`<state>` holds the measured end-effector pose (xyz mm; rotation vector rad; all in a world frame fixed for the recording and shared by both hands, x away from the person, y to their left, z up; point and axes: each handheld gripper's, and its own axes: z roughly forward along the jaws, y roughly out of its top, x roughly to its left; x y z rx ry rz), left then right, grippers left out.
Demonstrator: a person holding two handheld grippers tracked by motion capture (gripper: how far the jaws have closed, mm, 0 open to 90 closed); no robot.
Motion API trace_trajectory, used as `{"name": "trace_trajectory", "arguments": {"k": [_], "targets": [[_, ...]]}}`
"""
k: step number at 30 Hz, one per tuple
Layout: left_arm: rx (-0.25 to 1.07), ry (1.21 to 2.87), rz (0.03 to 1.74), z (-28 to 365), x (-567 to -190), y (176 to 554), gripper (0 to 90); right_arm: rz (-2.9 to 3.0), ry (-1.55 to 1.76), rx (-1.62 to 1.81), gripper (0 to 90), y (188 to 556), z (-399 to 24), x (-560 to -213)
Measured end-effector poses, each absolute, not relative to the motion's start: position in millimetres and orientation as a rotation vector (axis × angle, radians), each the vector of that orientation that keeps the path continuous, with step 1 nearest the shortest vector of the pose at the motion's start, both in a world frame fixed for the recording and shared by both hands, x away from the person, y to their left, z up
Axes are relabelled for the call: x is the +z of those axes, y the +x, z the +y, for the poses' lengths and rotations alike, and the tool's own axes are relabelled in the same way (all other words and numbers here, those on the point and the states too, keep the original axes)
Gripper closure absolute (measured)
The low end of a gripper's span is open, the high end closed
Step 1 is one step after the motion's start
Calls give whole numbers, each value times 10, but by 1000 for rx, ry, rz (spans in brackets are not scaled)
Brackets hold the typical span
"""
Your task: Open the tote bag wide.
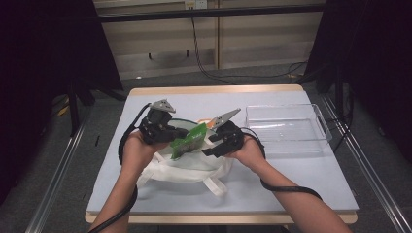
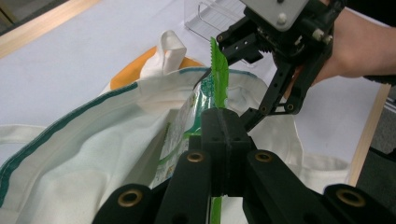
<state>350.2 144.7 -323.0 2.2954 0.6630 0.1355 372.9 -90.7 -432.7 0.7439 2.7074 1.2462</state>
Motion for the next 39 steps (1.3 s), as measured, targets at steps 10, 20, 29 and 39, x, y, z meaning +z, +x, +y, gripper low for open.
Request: {"name": "trace_trajectory", "arguments": {"k": [10, 20, 29, 39], "targets": [[107, 2319, 644, 1389, -3315, 3565, 900, 2697, 682, 1256, 314, 3756, -936, -4214], [121, 2352, 611, 1327, -3286, 3600, 900, 2667, 641, 1280, 293, 3793, -945, -4102], [128, 2355, 613, 1268, -3255, 3624, 900, 2635, 575, 1323, 321, 3791, -914, -4002], [155, 2361, 578, 1255, -3120, 3634, 900, 2606, 491, 1375, 400, 3779, -934, -3879]]}}
